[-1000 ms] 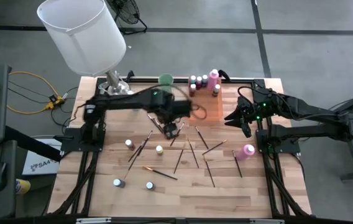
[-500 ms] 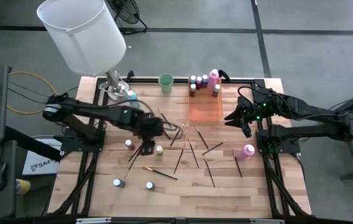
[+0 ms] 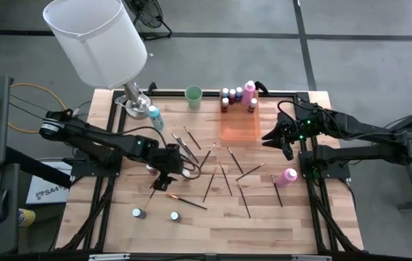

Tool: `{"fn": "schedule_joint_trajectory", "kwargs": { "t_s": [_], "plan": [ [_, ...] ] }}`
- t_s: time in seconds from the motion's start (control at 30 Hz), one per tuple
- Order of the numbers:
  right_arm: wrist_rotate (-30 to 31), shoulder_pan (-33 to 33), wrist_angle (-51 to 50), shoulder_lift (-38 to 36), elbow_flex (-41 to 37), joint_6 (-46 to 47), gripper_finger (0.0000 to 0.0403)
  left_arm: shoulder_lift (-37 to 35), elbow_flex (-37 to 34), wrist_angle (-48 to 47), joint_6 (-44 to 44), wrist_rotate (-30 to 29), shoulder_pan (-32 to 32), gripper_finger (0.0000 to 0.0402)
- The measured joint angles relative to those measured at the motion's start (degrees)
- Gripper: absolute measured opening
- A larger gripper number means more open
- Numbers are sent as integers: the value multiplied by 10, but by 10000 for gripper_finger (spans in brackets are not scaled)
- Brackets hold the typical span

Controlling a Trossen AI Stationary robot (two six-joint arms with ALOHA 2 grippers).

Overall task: Pick & Place Paint Supplies
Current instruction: Put the yellow paint bottle into the orange bin

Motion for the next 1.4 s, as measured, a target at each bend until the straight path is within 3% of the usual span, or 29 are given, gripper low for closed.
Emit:
{"fn": "schedule_joint_trajectory", "kwargs": {
  "t_s": [0.2, 0.57, 0.83, 1.4],
  "plan": [
    [0, 0, 0, 0, 0, 0, 113, 0, -26, 54, 5, -14, 1, 295],
    [0, 0, 0, 0, 0, 0, 113, 28, -47, 137, 5, -18, 5, 296],
    [0, 0, 0, 0, 0, 0, 113, 39, -48, 143, -18, -20, 9, 293],
    [0, 0, 0, 0, 0, 0, 113, 39, -48, 142, -48, -18, 9, 126]
  ]
}}
